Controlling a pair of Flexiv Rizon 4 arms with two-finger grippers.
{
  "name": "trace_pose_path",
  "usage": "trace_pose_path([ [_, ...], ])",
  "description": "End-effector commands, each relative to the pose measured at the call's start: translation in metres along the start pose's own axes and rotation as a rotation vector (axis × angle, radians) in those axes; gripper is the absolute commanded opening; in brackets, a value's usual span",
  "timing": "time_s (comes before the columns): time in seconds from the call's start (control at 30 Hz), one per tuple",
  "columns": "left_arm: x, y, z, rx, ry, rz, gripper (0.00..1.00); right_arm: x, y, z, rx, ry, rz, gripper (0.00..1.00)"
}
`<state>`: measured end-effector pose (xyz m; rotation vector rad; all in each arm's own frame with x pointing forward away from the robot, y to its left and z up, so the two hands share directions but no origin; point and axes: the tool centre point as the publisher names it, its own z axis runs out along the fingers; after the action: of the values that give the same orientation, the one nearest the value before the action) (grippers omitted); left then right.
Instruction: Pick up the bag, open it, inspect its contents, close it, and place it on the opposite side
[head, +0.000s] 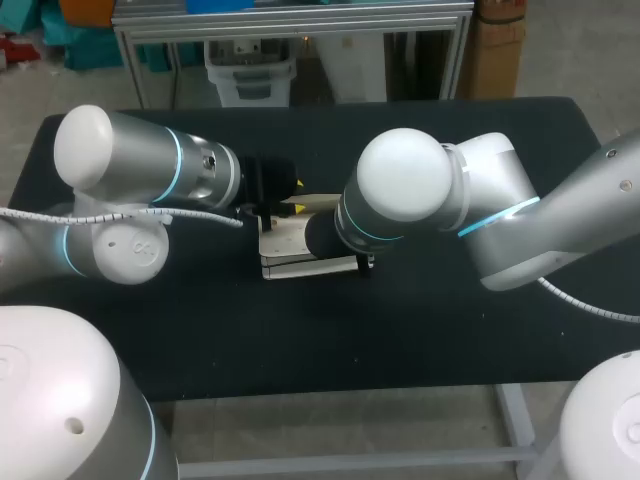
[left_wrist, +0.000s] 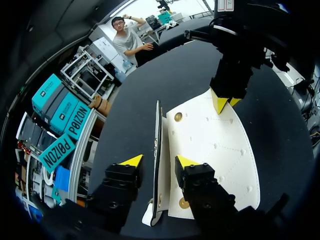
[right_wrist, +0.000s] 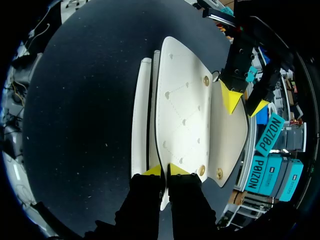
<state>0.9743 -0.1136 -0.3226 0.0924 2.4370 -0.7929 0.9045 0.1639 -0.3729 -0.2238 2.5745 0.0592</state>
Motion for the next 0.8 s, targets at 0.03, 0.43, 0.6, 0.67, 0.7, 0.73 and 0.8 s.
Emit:
trace_pose_path([
  [0.03, -0.003, -0.002, -0.004, -0.006, -0.011, -0.004, 0.51, -0.001, 0.001, 0.001, 0.004, 0.002, -0.002, 0.00],
  [0.43, -0.011, 0.006, 0.003, -0.016, 0.037, -0.043, 0.49, -0.001, 0.000, 0.002, 0.004, 0.004, -0.003, 0.00],
  [0.6, -0.014, 0.009, 0.006, -0.026, 0.045, -0.062, 0.16, -0.001, 0.000, 0.002, 0.005, 0.007, -0.004, 0.00],
  [0.67, -0.014, 0.010, 0.005, -0.028, 0.047, -0.063, 0.00, -0.001, 0.000, 0.003, 0.005, 0.008, -0.003, 0.00],
  [0.7, -0.014, 0.010, 0.005, -0.029, 0.049, -0.063, 0.00, -0.001, 0.000, 0.003, 0.005, 0.008, -0.003, 0.00],
  [0.73, -0.013, 0.010, 0.005, -0.031, 0.053, -0.062, 0.00, -0.001, 0.000, 0.003, 0.006, 0.009, -0.003, 0.00],
  [0.8, -0.011, 0.009, 0.004, -0.031, 0.057, -0.059, 0.00, -0.001, 0.000, 0.003, 0.005, 0.010, -0.003, 0.00],
])
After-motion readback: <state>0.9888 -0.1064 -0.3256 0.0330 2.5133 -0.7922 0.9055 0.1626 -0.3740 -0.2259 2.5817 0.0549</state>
